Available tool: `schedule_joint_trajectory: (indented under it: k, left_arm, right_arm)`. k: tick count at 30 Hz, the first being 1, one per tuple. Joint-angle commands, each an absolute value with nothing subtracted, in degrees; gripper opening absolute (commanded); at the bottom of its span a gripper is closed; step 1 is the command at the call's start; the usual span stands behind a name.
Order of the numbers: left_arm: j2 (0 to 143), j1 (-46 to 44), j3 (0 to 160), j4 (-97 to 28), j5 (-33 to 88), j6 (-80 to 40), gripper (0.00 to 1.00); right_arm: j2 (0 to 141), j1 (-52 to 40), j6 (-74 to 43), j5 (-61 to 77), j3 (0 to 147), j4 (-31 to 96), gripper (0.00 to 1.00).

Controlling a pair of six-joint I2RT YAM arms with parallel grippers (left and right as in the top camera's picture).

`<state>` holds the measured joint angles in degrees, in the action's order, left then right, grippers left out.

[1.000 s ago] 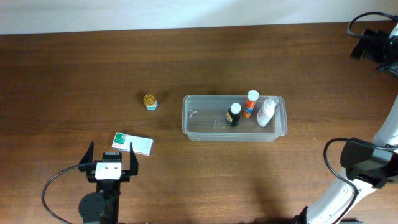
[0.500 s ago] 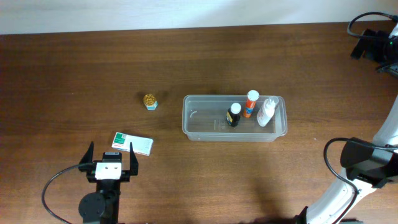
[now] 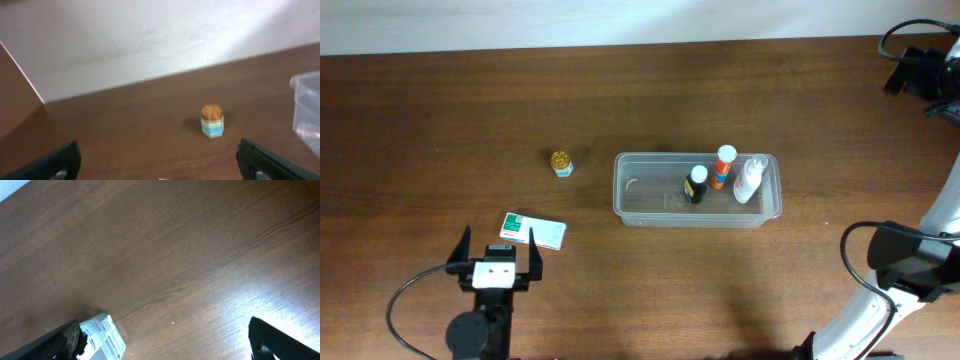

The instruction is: Pack container

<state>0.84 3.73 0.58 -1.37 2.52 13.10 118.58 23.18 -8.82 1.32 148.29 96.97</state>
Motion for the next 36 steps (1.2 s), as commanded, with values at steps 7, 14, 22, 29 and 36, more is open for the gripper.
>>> schedule_joint_trajectory:
  k: [7,14,22,29,36]
  left_arm:
    - [0.4,4.03,0.67,15.2,12.8,13.78,1.0]
    - [4.78,4.03,4.99,15.79,12.73,13.8,1.0]
    - [26.17,4.03,21.45,11.11,12.86,13.8,1.0]
    - [47.55,4.03,39.55,4.27,23.38,13.8,1.0]
    - [55.33,4.03,43.05,6.72,22.28,11.16,1.0]
  right_arm:
    - [118.41,23.27,-9.1,0.97,148.11,97.3,0.98]
    - [118.41,23.27,-9.1,0.97,148.11,97.3,0.98]
    - [118.41,23.27,-9.1,0.97,148.11,97.3,0.98]
    - [118.41,23.27,-9.1,0.97,148.11,97.3,0.98]
    - [118.41,23.27,-9.1,0.97,148.11,97.3,0.98]
